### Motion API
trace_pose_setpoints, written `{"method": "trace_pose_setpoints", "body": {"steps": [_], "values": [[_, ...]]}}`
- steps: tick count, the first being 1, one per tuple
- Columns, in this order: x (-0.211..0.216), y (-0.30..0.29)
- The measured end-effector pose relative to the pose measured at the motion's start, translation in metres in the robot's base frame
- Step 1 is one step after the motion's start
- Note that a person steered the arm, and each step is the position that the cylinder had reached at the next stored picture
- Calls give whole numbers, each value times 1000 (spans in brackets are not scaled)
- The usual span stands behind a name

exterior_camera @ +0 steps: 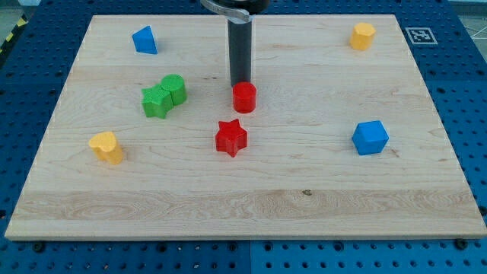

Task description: Push red circle closer to red star

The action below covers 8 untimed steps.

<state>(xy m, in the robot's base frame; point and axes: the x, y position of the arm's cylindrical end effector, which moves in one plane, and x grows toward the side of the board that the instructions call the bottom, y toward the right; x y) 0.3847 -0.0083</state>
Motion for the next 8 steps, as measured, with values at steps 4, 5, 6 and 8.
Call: {"method": "trace_pose_setpoints", "body": {"steps": [4,5,6,8], "values": [[30,6],[33,22],[54,28],[69,28]]}}
